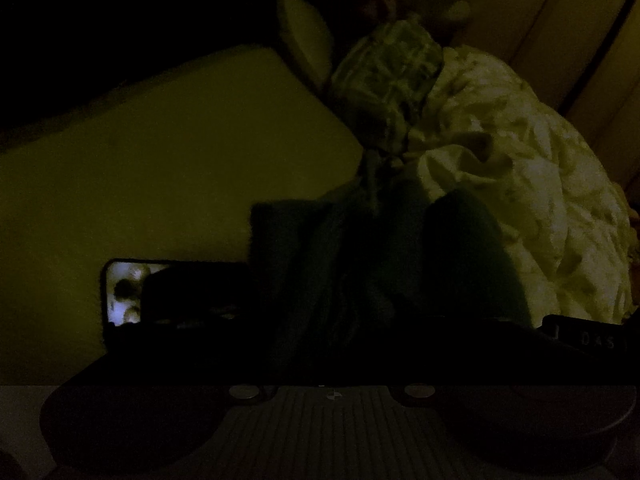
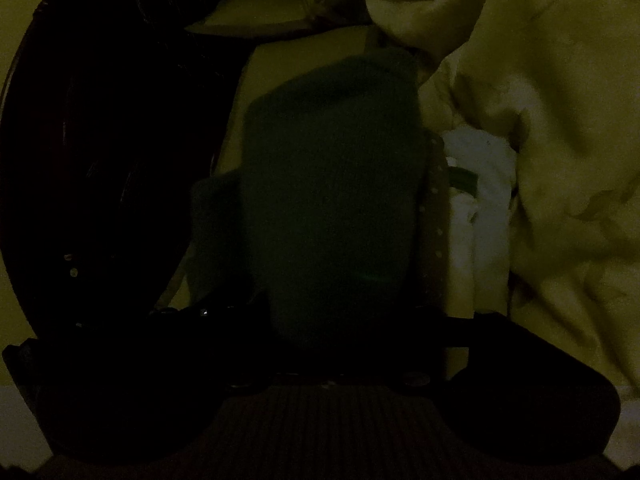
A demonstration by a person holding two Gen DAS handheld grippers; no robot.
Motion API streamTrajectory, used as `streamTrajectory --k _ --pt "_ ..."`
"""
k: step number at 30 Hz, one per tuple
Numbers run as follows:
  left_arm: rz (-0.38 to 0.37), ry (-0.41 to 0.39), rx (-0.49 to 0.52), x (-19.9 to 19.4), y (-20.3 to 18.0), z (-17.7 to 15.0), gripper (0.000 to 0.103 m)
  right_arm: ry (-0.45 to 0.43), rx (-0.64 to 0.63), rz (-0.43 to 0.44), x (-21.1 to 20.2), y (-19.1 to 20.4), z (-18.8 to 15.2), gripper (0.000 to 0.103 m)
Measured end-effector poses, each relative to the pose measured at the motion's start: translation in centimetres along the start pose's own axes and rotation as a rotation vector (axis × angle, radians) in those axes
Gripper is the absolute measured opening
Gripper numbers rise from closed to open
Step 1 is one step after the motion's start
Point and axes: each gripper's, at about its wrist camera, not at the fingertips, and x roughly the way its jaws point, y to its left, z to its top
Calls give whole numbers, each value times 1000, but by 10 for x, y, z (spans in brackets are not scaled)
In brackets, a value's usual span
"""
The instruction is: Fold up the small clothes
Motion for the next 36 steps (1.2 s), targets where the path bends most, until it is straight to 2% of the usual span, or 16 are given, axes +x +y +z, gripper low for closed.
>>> streamTrajectory --k 1,9,16,19,22,26,29,31,32,36 --pt "8 8 6 -3 -2 3 103 0 -10 -14 -2 5 1 64" --pt "99 4 137 -35 -32 12 103 -8 -99 -121 -13 42 2 67" --pt "134 9 182 -57 -41 12 103 -17 -195 -219 -29 59 -2 68" --pt "182 24 240 -64 -50 10 103 -21 -256 -261 -40 68 -6 69" --pt "194 57 289 -75 -61 10 103 -29 -340 -278 -53 83 -11 70" --pt "241 72 340 -89 -73 12 103 6 -467 -310 -68 112 -18 78" --pt "258 98 364 -96 -76 15 103 28 -540 -379 -73 131 -19 80" --pt "254 107 368 -102 -76 17 103 27 -576 -409 -77 138 -19 81" --pt "257 112 372 -103 -77 18 103 27 -592 -419 -78 140 -19 86" --pt "306 164 433 -108 -85 17 103 49 -627 -475 -81 147 -22 89"
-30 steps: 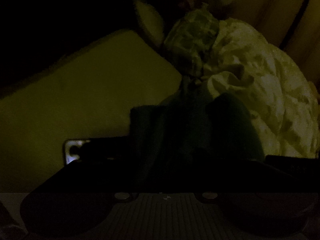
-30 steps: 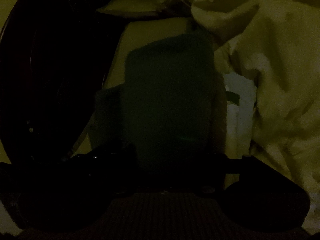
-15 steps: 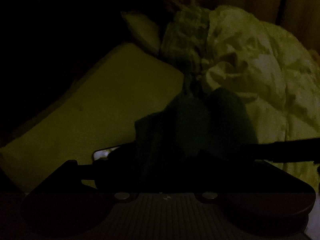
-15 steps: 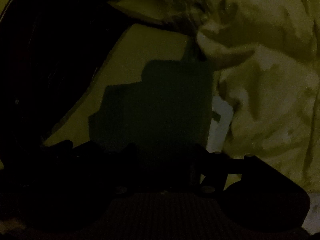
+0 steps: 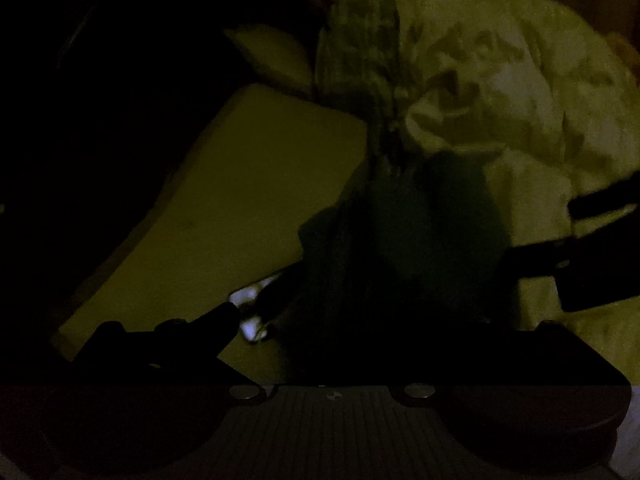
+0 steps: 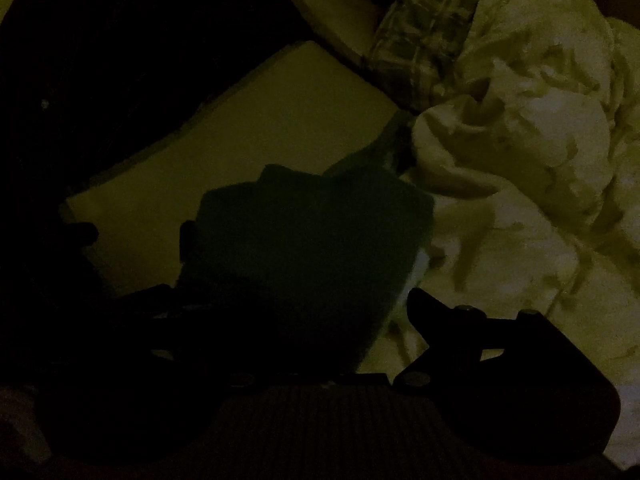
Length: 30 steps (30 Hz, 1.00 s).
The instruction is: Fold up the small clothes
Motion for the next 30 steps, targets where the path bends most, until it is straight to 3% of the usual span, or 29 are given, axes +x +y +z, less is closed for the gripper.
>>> streamTrajectory --k 6,13,23,30 --pt "32 52 9 -10 -3 -6 103 50 -136 -88 -7 16 -5 96" --pt "64 77 21 -10 -4 -12 103 86 -241 -94 -6 28 -6 98" --pt "57 101 17 -6 -1 -17 103 117 -286 -111 2 38 -11 99" --pt "57 65 46 -10 -2 -22 103 114 -299 -145 4 43 -14 99"
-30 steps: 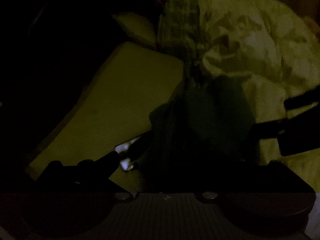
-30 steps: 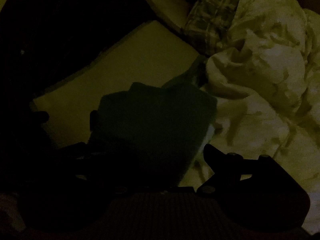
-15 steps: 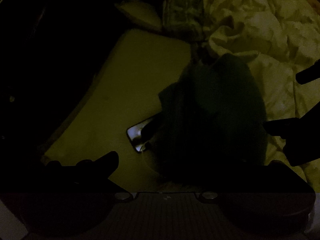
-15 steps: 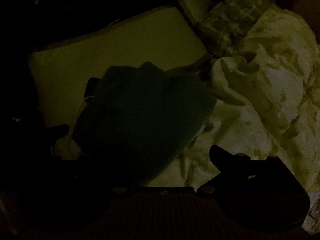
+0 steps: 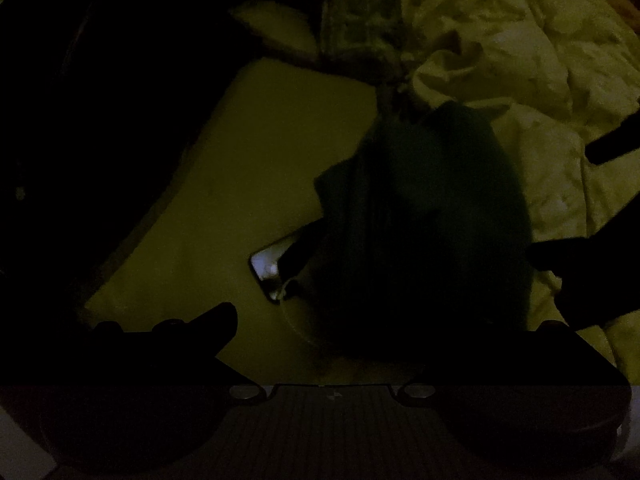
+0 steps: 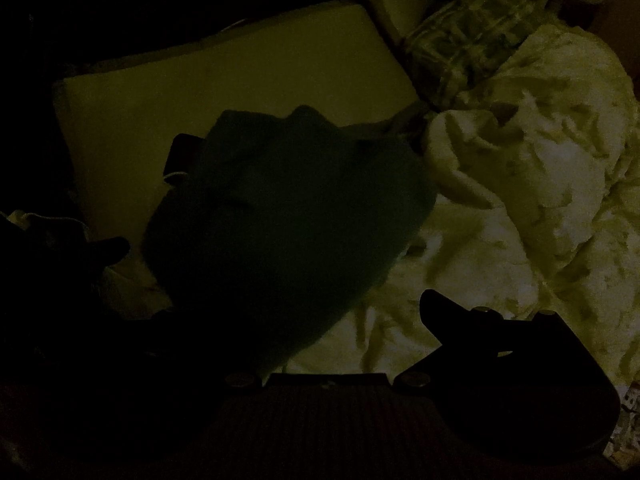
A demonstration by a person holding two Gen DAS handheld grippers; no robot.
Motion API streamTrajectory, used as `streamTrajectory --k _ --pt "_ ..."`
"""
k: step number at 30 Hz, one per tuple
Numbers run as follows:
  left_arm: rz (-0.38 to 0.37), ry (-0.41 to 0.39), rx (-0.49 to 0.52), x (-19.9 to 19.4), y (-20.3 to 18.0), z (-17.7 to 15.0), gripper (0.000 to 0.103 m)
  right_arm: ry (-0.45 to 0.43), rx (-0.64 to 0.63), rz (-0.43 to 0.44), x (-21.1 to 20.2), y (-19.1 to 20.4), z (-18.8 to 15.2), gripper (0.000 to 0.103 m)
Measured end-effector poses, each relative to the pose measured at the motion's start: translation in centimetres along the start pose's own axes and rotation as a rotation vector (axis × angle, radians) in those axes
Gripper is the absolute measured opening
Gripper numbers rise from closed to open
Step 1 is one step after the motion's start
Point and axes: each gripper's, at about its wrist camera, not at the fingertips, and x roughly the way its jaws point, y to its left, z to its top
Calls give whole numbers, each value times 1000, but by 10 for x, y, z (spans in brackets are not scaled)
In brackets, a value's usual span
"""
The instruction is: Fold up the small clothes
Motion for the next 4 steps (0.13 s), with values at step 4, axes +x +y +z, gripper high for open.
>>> streamTrajectory --k 4 --pt "8 12 -11 0 -1 0 103 1 12 -7 0 0 0 100"
